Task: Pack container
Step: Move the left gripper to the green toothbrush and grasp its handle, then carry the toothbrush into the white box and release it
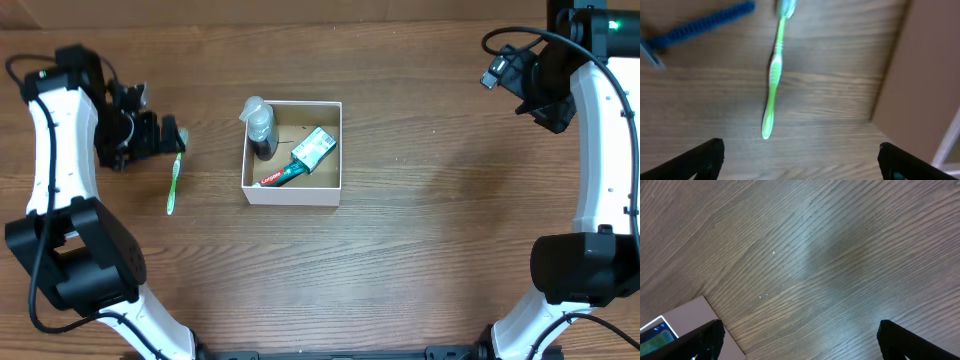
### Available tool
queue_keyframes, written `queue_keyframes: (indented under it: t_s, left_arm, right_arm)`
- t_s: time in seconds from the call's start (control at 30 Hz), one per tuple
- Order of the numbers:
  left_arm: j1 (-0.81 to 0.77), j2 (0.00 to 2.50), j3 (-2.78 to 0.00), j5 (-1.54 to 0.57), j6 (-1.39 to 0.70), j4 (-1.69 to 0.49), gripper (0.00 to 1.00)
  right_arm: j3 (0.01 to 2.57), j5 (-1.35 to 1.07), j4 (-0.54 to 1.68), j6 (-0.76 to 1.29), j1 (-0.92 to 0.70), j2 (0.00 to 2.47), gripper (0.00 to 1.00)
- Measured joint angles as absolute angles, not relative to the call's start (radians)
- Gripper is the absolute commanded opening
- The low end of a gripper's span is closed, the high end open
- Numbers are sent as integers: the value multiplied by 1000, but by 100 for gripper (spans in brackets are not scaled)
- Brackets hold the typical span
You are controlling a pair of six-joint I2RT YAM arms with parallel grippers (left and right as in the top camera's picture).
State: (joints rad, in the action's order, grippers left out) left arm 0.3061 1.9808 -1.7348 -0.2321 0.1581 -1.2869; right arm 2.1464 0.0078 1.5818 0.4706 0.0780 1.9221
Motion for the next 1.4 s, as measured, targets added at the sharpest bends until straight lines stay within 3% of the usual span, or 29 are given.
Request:
queue_keyframes:
  t_s: [0.27,0.53,0.63,0.8,0.87,1.07,1.4]
  left_arm:
    - [307,1984,-1501,-234,147,-965,100]
    - [222,2103,-1493,-186,144,-898,93]
    - [191,2110,-1493,-119,131,-889,80]
    - [183,2117,-1495,-62,115,-875,29]
    - [184,2119,-1495,-49,106,-875,21]
    - [185,2121,-1495,-28,59,-876,4]
    - [185,2143,-1541,-47,24,-989,4]
  right_arm:
    - [2146,8,1582,470,78,1922,100]
    - [2146,7,1581,470,78,1922,100]
    - [2146,8,1582,471,78,1922,100]
    - [2146,8,1581,471,78,1922,100]
    - [2146,7,1581,471,78,1922,100]
    - [2146,7,1581,471,78,1922,100]
    - [2146,8,1582,470,78,1922,100]
